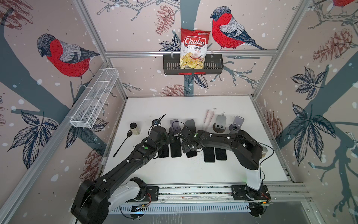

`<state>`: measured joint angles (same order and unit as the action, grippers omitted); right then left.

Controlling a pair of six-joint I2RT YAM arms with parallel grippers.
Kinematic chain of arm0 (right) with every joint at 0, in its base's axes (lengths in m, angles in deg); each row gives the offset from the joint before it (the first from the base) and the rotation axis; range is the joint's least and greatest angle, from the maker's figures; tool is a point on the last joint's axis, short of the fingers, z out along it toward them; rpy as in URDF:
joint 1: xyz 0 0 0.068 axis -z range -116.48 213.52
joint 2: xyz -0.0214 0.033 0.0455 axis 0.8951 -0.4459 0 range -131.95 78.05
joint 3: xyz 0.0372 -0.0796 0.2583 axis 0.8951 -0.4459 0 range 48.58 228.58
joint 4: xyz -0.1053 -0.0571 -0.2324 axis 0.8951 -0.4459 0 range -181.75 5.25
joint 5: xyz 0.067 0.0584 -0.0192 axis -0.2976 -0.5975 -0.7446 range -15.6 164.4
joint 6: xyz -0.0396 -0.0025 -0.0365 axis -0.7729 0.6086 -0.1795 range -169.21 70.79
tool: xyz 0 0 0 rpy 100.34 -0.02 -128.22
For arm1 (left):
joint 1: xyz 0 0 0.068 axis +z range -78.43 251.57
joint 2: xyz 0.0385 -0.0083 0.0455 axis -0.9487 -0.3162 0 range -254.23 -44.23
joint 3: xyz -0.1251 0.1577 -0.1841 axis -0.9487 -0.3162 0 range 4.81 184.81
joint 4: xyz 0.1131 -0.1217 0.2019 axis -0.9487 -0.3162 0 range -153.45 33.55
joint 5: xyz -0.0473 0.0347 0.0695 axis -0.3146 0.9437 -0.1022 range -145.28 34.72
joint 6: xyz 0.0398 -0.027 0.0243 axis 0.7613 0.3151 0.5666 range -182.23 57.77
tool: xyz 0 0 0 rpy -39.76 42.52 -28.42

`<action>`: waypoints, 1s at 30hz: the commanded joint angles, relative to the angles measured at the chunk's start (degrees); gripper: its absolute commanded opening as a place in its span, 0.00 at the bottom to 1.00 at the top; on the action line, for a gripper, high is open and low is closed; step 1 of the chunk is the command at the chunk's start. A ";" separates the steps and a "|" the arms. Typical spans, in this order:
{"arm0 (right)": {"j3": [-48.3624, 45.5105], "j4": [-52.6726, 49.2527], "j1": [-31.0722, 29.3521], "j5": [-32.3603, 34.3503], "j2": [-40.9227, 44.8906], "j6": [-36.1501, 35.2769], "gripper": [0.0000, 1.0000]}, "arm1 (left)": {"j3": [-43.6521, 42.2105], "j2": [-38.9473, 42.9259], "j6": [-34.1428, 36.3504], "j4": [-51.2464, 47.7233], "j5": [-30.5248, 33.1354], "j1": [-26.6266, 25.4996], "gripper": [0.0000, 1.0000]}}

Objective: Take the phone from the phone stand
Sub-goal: 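Carry the purple-edged phone toward the robot and lower it flat, then open the right gripper to release the phone beside the other phones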

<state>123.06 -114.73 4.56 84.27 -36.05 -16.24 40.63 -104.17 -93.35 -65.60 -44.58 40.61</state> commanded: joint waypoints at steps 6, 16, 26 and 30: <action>0.09 -6.93 0.06 -3.96 -2.07 1.83 0.79 | -0.56 0.27 1.30 3.53 0.07 0.02 0.94; 1.61 -6.01 0.13 -0.59 2.22 0.91 0.92 | -1.45 2.57 1.15 3.00 1.81 0.35 0.95; 2.25 -3.99 0.54 3.13 11.00 -4.68 0.99 | 0.17 4.83 1.21 0.75 4.88 1.10 0.96; -0.49 -2.96 0.98 7.65 16.87 -6.19 0.99 | 1.24 4.81 1.24 -0.96 8.55 1.34 0.96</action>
<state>123.91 -118.29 5.24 87.35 -22.06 -20.17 40.95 -99.49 -92.84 -65.40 -39.84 41.63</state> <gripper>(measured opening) 0.993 0.963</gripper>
